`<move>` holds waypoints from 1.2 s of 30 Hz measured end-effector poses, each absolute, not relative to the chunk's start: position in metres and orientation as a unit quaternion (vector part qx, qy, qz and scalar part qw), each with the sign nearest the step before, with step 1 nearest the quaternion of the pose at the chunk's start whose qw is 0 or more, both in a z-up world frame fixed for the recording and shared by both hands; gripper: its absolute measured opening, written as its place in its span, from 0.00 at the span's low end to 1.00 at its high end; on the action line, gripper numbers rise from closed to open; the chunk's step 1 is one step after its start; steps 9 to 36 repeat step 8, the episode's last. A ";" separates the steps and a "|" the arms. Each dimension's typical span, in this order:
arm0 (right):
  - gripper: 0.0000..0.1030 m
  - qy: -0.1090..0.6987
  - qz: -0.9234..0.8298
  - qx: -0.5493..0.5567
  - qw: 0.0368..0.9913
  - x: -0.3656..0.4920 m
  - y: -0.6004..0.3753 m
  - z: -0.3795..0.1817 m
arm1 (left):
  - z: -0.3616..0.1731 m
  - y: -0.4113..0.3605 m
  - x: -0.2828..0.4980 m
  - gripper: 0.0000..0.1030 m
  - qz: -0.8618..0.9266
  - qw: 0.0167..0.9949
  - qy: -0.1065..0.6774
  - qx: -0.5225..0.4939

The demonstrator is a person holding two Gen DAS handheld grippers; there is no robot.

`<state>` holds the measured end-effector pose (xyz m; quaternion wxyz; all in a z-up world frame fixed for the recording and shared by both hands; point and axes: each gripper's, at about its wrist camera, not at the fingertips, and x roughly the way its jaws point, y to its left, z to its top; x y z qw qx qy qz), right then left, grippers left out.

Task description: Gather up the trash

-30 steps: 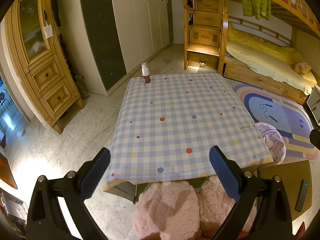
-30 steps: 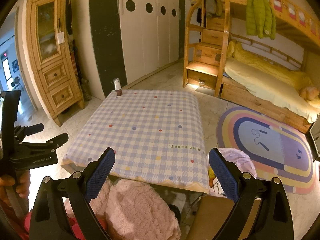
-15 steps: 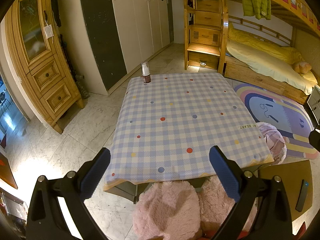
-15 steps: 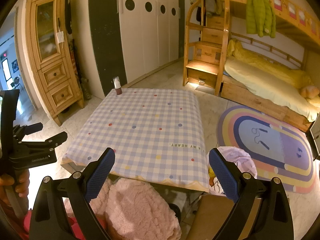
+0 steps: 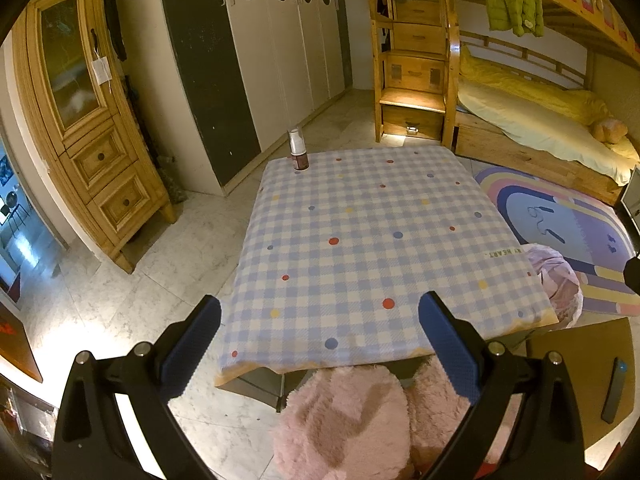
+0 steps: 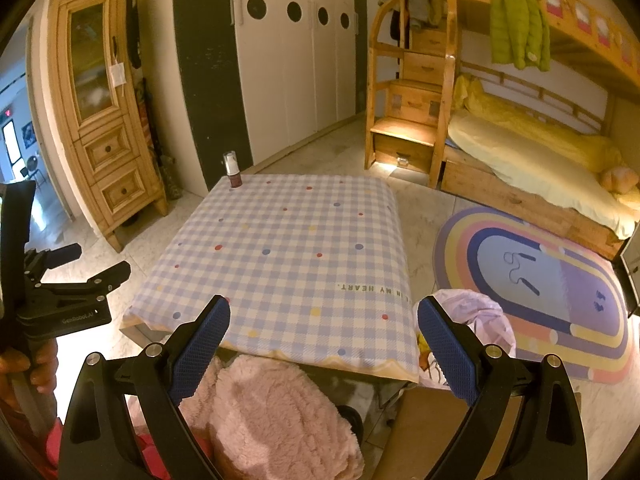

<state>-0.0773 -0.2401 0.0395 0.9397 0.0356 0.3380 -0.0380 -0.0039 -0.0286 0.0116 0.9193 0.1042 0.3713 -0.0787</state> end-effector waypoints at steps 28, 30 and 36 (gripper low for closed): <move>0.91 0.324 -0.069 0.056 0.942 -0.079 -0.272 0.021 | 0.007 -0.031 0.002 0.93 -0.088 0.915 0.381 0.096; 0.91 0.324 -0.069 0.056 0.942 -0.079 -0.272 0.021 | 0.007 -0.031 0.002 0.93 -0.088 0.915 0.381 0.096; 0.91 0.324 -0.069 0.056 0.942 -0.079 -0.272 0.021 | 0.007 -0.031 0.002 0.93 -0.088 0.915 0.381 0.096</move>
